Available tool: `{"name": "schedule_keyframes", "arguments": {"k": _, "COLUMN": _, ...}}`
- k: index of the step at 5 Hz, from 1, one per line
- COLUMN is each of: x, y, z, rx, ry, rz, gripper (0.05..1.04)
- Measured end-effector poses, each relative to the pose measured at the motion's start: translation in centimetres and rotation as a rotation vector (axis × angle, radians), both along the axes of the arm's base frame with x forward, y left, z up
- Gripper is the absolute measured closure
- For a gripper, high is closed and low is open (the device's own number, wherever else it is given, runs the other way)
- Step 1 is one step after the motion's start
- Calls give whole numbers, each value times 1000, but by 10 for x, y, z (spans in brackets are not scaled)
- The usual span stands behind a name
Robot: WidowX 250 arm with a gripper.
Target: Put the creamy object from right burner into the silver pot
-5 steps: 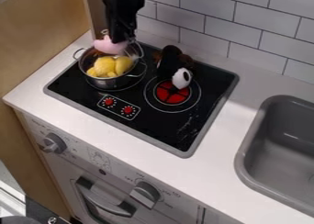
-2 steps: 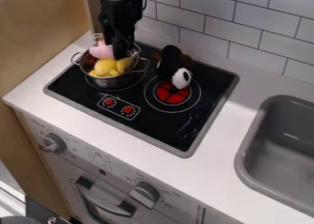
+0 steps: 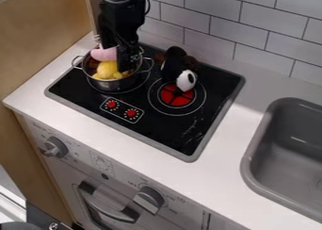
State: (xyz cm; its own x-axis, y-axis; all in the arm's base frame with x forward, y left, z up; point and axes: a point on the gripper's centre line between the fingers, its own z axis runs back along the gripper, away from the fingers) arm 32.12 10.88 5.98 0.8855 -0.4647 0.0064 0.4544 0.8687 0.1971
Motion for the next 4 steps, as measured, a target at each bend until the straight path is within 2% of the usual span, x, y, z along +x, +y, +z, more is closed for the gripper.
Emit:
{"name": "schedule_keyframes", "arguments": {"k": 1, "x": -4, "y": -4, "z": 2, "rx": -13, "ry": 36, "rz": 14, "gripper": 84}}
{"name": "schedule_keyframes", "arguments": {"k": 2, "x": -5, "y": -9, "z": 13, "rx": -14, "ry": 20, "rz": 31, "gripper": 84}}
{"name": "schedule_keyframes", "arguments": {"k": 3, "x": -9, "y": -18, "z": 16, "rx": -27, "ry": 55, "rz": 48, "gripper": 84}}
{"name": "schedule_keyframes", "arguments": {"k": 4, "x": -12, "y": -32, "z": 35, "rx": -49, "ry": 31, "rz": 84, "gripper": 84}}
